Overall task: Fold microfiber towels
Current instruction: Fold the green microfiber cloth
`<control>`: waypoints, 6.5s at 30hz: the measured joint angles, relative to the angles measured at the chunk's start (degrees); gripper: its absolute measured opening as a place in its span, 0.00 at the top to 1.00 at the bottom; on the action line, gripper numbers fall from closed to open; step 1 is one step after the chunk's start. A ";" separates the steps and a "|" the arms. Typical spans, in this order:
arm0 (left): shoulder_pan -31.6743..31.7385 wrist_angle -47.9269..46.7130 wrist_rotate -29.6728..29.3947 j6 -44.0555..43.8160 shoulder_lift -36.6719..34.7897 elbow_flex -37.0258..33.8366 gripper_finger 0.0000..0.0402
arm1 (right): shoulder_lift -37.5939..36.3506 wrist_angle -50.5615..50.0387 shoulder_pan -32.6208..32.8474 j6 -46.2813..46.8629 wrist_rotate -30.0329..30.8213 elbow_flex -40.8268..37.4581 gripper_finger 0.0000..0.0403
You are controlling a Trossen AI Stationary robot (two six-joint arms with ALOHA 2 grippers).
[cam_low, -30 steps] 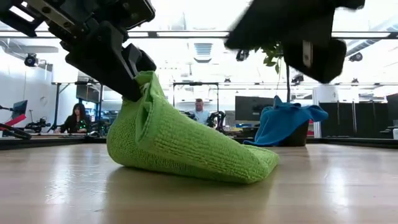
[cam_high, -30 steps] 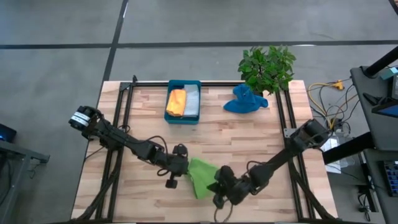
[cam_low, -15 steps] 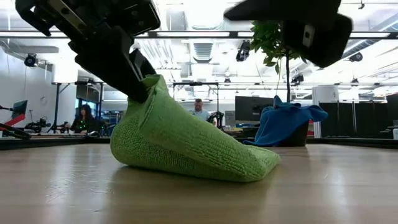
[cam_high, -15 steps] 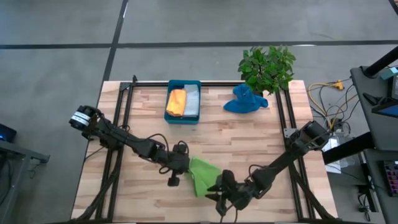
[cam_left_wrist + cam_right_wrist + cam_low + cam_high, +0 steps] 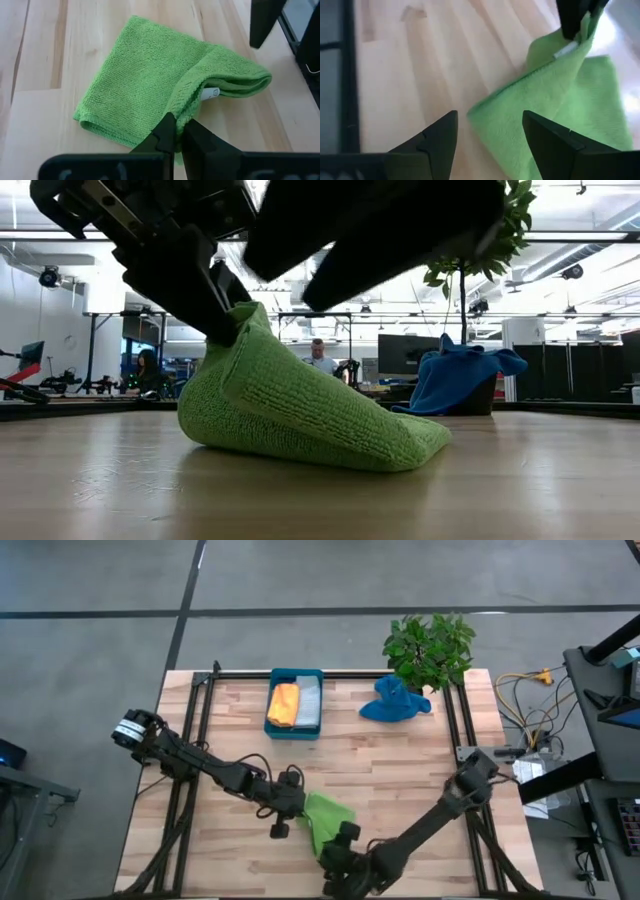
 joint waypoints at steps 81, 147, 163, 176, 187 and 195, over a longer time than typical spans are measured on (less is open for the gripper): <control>-0.52 2.48 7.67 -5.87 0.00 0.09 1.00 | 18.15 -43.70 6.43 55.50 10.19 31.88 0.98; 5.92 14.69 9.43 -7.46 9.64 0.48 1.00 | -21.92 29.77 3.86 48.83 -1.35 -44.46 0.98; 9.18 15.55 9.49 -6.87 9.57 0.50 1.00 | -22.86 29.75 3.78 54.93 -0.24 -48.00 0.98; 11.57 16.89 9.60 -6.82 11.17 0.76 1.00 | -28.98 29.24 1.56 52.30 -1.18 -53.87 0.98; 11.97 18.04 6.15 -7.19 14.15 1.22 1.00 | -32.75 27.63 -3.58 48.28 -7.36 -57.29 0.98; 12.24 18.50 3.21 -5.88 13.73 1.18 0.99 | -32.80 25.33 -5.86 47.68 -7.80 -57.36 0.98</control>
